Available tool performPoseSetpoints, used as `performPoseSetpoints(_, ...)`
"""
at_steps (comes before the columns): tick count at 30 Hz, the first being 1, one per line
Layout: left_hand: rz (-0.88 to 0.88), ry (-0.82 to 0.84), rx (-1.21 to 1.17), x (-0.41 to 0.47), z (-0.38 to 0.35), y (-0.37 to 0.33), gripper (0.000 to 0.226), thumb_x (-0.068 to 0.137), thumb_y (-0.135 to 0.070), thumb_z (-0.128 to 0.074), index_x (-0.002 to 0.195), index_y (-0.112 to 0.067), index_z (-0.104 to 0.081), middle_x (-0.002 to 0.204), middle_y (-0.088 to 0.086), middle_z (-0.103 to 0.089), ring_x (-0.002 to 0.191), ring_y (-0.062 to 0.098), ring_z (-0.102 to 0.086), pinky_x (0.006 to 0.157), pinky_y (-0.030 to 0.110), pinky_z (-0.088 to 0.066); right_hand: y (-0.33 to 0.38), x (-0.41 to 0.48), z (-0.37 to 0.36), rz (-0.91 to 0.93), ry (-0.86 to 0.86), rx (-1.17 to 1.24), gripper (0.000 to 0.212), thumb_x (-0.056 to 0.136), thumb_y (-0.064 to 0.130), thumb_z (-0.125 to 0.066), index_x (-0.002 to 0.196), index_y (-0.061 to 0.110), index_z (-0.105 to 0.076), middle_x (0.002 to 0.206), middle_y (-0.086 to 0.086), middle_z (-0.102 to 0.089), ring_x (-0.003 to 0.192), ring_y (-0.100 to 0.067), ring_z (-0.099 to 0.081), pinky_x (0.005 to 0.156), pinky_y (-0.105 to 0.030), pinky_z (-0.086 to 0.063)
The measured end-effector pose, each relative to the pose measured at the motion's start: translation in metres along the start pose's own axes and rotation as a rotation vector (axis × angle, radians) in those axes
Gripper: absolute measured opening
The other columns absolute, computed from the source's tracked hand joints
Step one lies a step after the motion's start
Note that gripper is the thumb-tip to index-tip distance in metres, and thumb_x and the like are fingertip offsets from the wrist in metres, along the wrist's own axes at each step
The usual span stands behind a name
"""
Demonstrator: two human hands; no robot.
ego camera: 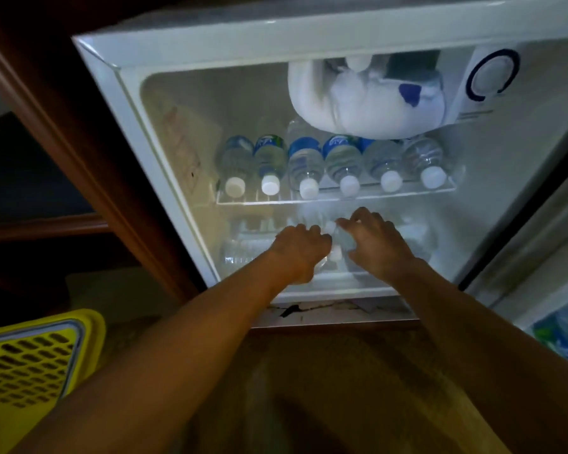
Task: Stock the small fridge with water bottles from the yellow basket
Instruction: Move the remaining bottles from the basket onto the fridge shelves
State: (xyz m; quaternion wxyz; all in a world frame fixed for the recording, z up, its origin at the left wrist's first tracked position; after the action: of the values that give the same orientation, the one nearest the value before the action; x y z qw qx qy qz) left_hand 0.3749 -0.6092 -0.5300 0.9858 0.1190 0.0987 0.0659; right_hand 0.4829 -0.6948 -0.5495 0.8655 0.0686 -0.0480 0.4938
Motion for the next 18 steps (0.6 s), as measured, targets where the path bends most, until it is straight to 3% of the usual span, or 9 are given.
performPoseSetpoints(4,-0.004,0.088,0.069,0.030,-0.020,0.014,0.055,0.087,-0.014,-0.066,0.136,-0.006,-0.044,0.123,0.017,-0.053,0.106,0.038,-0.058,0.088,0.051,-0.053,-0.010,0.022,-0.021,0.046,0.044,-0.053,0.063,0.082,0.009,-0.066,0.140,0.027,-0.052,0.128,-0.009,-0.051,0.108,-0.031,-0.055,0.092,-0.044,-0.048)
performPoseSetpoints(7,0.000,0.090,0.072,0.047,-0.032,0.024,0.056,0.086,-0.016,-0.067,0.135,-0.004,-0.044,0.122,0.018,-0.054,0.105,0.038,-0.059,0.085,0.049,-0.053,-0.018,0.037,-0.033,0.060,0.058,0.010,0.071,0.077,0.005,-0.069,0.143,0.024,-0.049,0.129,-0.008,-0.055,0.112,-0.031,-0.058,0.098,-0.043,-0.045)
performPoseSetpoints(10,0.024,0.063,-0.025,0.061,-0.040,0.031,0.063,0.084,-0.023,-0.071,0.136,-0.006,-0.040,0.124,0.018,-0.053,0.106,0.036,-0.059,0.077,0.041,-0.048,-0.026,0.045,-0.037,-0.053,0.128,0.069,0.092,0.074,0.014,-0.074,0.153,0.021,-0.029,0.148,-0.006,-0.045,0.134,-0.027,-0.044,0.117,-0.048,-0.024)
performPoseSetpoints(13,0.046,0.110,-0.140,0.065,-0.044,0.040,0.089,0.079,-0.034,-0.075,0.149,-0.010,-0.024,0.135,0.016,-0.044,0.121,0.036,-0.049,0.086,0.042,-0.044,-0.040,0.044,-0.038,-0.177,0.202,-0.018,0.100,0.070,0.037,-0.077,0.154,0.031,-0.023,0.155,-0.004,-0.034,0.145,-0.026,-0.026,0.114,-0.066,-0.002)
performPoseSetpoints(15,0.089,0.143,-0.187,0.058,-0.045,0.050,0.101,0.077,-0.041,-0.075,0.154,-0.015,-0.015,0.141,0.015,-0.040,0.128,0.036,-0.044,0.099,0.047,-0.042,-0.048,0.039,-0.036,-0.233,0.216,-0.046,0.091,0.072,0.036,-0.073,0.150,0.035,-0.026,0.147,-0.006,-0.041,0.140,-0.032,-0.031,0.110,-0.073,-0.005)
performPoseSetpoints(18,0.165,0.150,-0.161,0.046,-0.053,0.060,0.090,0.083,-0.031,-0.070,0.154,-0.019,-0.016,0.144,0.016,-0.039,0.132,0.037,-0.041,0.108,0.055,-0.034,-0.049,0.037,-0.034,-0.245,0.174,-0.035,0.076,0.078,0.024,-0.068,0.145,0.035,-0.033,0.135,-0.006,-0.050,0.131,-0.031,-0.042,0.110,-0.072,-0.013)
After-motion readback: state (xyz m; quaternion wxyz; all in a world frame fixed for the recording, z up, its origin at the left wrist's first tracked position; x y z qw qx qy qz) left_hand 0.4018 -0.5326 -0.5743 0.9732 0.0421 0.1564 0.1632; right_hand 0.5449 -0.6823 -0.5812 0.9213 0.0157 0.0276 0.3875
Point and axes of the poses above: each hand's wrist, its own x-axis towards the middle knuckle, its own z-axis out of the back of the hand, y = z × x, the point moved 5 cm from there along x, towards the middle knuckle
